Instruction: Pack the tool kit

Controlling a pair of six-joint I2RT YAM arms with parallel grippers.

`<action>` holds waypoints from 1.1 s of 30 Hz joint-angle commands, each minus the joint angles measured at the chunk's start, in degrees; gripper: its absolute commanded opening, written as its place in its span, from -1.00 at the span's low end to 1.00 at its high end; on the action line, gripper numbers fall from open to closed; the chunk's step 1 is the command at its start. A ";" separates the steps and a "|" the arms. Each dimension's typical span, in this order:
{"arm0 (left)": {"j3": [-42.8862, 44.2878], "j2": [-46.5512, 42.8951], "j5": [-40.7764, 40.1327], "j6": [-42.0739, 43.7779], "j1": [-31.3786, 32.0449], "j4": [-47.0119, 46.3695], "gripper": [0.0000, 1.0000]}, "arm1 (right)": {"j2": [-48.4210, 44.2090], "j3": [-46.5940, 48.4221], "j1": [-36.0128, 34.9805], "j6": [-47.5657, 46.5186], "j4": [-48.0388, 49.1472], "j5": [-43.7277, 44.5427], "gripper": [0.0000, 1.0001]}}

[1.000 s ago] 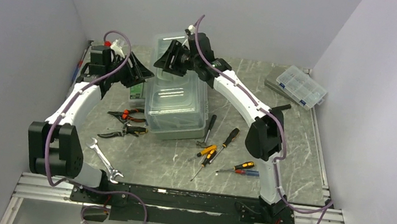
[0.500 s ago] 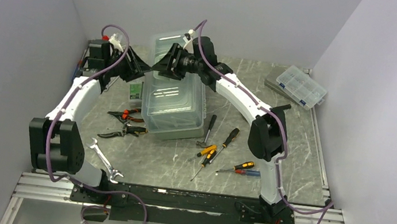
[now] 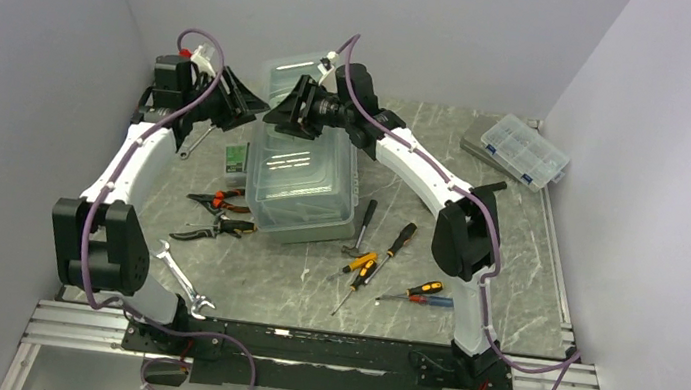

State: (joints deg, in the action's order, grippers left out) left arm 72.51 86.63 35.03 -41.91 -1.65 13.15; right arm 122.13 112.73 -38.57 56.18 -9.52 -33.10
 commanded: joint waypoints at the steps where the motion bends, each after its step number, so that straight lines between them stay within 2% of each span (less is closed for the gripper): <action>1: 3.34 1.36 3.68 -2.81 0.06 -2.95 0.17 | -0.55 -1.13 -1.77 1.83 1.25 -4.47 0.05; 14: 6.71 5.77 4.95 -3.35 1.30 -1.14 0.18 | -0.50 -0.50 -1.61 1.19 0.70 -4.69 0.06; 17: 7.19 7.27 6.93 -4.09 3.11 -2.61 0.00 | -0.86 -0.74 -1.42 1.12 0.69 -4.61 0.05; 23: 7.66 9.52 8.18 -4.49 4.31 -2.60 -0.07 | -1.02 -0.06 -1.29 0.95 0.21 -4.74 0.05; 24: 7.23 9.52 8.71 -5.24 4.29 -3.80 -0.12 | -1.09 -0.05 -1.28 0.95 0.23 -4.84 0.05; 26: 6.62 9.61 9.82 -6.70 4.29 -6.55 -0.39 | -1.54 -0.19 -1.02 0.67 0.16 -5.03 0.07; 29: 7.27 9.57 9.82 -6.77 4.50 -7.26 -1.00 | -3.31 -0.91 -0.07 -1.09 -1.26 -4.63 0.20; 33: 9.58 9.28 8.80 -5.55 5.45 -5.77 -1.00 | -7.58 -1.66 2.83 -5.26 -7.91 -1.51 0.53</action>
State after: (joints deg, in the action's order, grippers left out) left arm 79.44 96.47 42.39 -50.74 2.55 9.56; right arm 120.97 112.16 -37.08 55.05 -10.15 -34.85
